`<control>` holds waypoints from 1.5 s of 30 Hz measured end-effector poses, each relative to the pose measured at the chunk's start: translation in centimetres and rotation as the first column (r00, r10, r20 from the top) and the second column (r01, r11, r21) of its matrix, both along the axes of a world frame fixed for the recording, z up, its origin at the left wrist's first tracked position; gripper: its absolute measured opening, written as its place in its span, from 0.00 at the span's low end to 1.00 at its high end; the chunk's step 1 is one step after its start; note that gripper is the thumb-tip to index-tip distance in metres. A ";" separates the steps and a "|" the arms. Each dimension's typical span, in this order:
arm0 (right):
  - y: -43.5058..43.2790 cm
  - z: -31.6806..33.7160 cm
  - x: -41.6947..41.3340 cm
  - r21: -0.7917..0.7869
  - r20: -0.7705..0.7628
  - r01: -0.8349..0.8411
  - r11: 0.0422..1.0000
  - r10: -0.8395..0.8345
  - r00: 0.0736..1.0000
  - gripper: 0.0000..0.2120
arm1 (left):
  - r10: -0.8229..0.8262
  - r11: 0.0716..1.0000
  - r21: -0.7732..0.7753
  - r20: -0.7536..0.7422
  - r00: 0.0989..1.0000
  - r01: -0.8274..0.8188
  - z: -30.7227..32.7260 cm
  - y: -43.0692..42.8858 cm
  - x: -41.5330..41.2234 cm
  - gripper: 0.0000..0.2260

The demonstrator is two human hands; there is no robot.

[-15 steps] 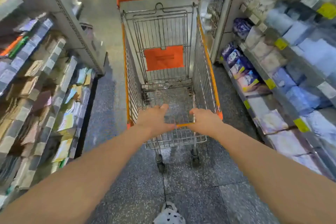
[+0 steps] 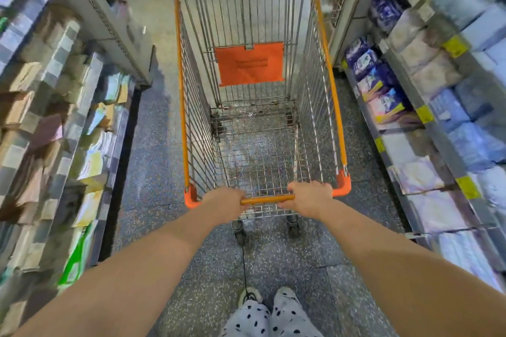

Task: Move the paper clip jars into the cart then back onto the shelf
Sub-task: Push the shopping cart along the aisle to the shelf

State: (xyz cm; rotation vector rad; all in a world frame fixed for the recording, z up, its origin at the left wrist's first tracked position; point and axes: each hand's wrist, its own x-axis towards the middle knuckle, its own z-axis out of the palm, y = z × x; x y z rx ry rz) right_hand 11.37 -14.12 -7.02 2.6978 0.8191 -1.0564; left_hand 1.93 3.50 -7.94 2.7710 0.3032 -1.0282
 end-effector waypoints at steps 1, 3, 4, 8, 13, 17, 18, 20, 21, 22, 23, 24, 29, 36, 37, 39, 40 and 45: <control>-0.1 0.1 -0.1 -0.007 0.007 -0.008 1.000 0.008 1.000 0.28 | 0.008 1.000 0.026 0.010 1.000 -0.008 0.1 -0.1 -0.1 0.11; -0.3 0.1 -0.4 0.011 0.038 -0.025 1.000 0.025 0.999 0.26 | 0.018 0.998 0.067 0.024 1.000 -0.019 0.1 -0.5 -0.4 0.13; -0.3 0.0 -0.6 0.026 0.047 -0.025 0.999 0.024 0.999 0.25 | 0.022 0.997 0.078 0.027 0.999 -0.024 0.1 -0.6 -0.5 0.14; -0.9 -0.1 -1.2 0.033 0.058 -0.065 0.997 0.063 0.996 0.24 | 0.066 0.995 0.074 0.030 0.997 -0.068 0.1 -1.0 -1.1 0.16; -2.4 0.1 -3.2 0.042 0.055 -0.059 0.997 0.056 0.997 0.23 | 0.093 0.991 0.094 0.033 0.995 -0.095 0.3 -2.8 -3.2 0.14; -4.5 0.5 -5.7 0.039 0.059 -0.053 0.998 0.051 0.997 0.25 | 0.096 0.991 0.087 0.051 0.994 -0.100 0.5 -5.2 -5.8 0.13; -5.2 0.5 -6.5 0.031 0.057 -0.057 0.998 0.055 0.997 0.25 | 0.086 0.993 0.080 0.055 0.995 -0.090 0.5 -5.8 -6.7 0.13; -6.6 0.5 -8.3 0.026 0.050 -0.059 0.998 0.058 0.997 0.23 | 0.048 0.996 0.068 0.064 0.997 -0.053 0.4 -7.0 -8.6 0.13; -7.3 0.4 -9.3 0.026 0.043 -0.052 0.998 0.051 0.998 0.23 | 0.029 0.998 0.061 0.071 0.997 -0.034 0.4 -7.7 -9.5 0.14; -8.0 0.4 -10.2 0.022 0.039 -0.044 0.999 0.043 0.998 0.23 | 0.016 0.998 0.055 0.079 0.997 -0.020 0.4 -8.4 -10.5 0.14; -8.6 0.4 -11.2 0.011 0.034 -0.035 0.999 0.035 0.999 0.24 | 0.007 0.999 0.049 0.089 0.996 -0.011 0.3 -9.1 -11.5 0.14; -9.3 0.4 -12.2 -0.004 0.030 -0.025 1.000 0.025 0.999 0.24 | 0.000 0.999 0.045 0.097 0.995 -0.005 0.2 -9.7 -12.5 0.14; -12.4 0.4 -18.2 -0.020 0.041 0.027 0.999 -0.026 0.999 0.24 | -0.026 0.998 0.061 0.116 0.993 0.019 0.1 -12.8 -18.1 0.14; -14.3 0.2 -28.7 0.031 0.026 0.077 0.997 -0.078 0.997 0.26 | -0.088 0.987 0.142 0.074 0.993 0.077 0.3 -14.2 -26.8 0.17; -14.6 0.1 -30.2 0.036 0.017 0.083 0.996 -0.083 0.996 0.25 | -0.104 0.983 0.162 0.068 0.992 0.091 0.3 -14.4 -28.0 0.18; -15.4 0.3 -32.9 0.051 -0.004 0.089 0.995 -0.088 0.996 0.23 | -0.135 0.975 0.190 0.072 0.988 0.119 0.4 -15.0 -30.6 0.19; -15.9 0.5 -34.2 0.054 -0.017 0.093 0.994 -0.092 0.996 0.22 | -0.145 0.972 0.194 0.072 0.987 0.129 0.5 -15.5 -31.8 0.20; -18.9 0.7 -40.0 0.025 -0.101 0.120 0.992 -0.117 0.988 0.24 | -0.104 0.985 0.140 0.051 0.993 0.096 0.2 -18.4 -37.8 0.18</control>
